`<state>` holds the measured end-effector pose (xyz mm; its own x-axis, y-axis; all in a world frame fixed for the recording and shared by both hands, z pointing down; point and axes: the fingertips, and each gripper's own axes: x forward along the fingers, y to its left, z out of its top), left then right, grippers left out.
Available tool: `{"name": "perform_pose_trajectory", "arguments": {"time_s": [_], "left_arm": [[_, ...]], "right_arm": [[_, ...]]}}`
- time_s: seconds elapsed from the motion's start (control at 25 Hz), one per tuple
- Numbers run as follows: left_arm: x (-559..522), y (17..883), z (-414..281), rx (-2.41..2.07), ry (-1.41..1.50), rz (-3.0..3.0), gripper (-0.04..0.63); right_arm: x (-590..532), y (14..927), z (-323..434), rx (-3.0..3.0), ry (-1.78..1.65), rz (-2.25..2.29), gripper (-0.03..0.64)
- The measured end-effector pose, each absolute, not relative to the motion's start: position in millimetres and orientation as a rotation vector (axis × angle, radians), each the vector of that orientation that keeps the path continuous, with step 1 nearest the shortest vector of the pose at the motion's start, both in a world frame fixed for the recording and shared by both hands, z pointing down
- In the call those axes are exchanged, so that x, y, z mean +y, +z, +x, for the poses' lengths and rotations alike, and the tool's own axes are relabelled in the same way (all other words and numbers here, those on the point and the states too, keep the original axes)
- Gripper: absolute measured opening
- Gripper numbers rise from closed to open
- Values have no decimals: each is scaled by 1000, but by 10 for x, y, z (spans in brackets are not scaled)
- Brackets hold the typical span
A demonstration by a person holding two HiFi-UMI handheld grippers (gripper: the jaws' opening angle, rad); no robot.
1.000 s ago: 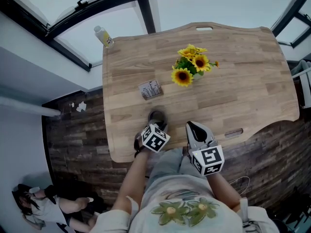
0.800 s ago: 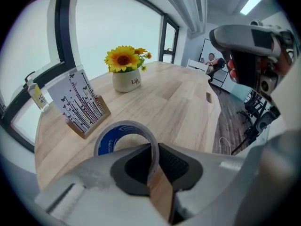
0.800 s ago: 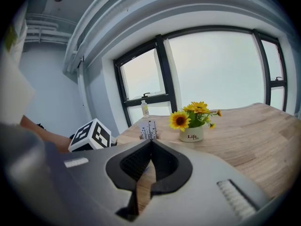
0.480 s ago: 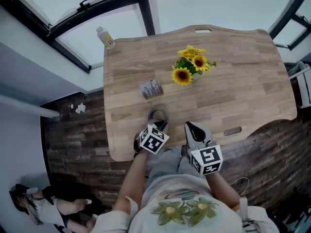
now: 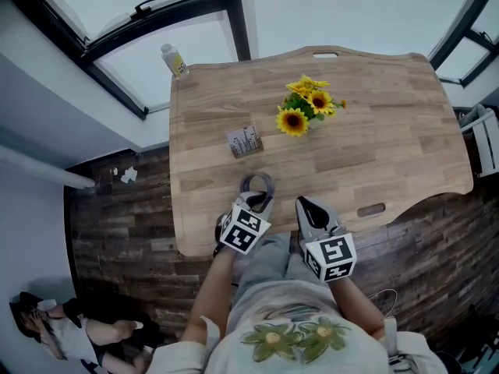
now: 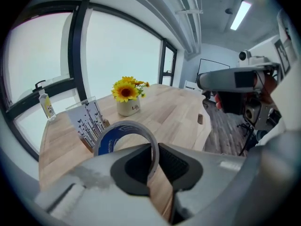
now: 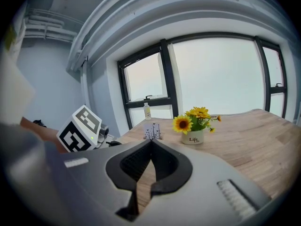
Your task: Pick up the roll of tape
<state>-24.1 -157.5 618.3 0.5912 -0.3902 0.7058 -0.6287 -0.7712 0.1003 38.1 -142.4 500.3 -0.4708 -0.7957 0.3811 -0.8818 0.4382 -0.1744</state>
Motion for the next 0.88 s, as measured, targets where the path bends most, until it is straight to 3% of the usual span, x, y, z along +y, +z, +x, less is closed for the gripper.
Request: {"name": "perform_pose_trajectory", "arguments": {"time_s": [0.88], "left_arm": [[-1173, 5002, -134, -910, 490, 2728, 52]], "right_arm": [[-1065, 4706, 351, -2490, 443, 1497, 0]]}}
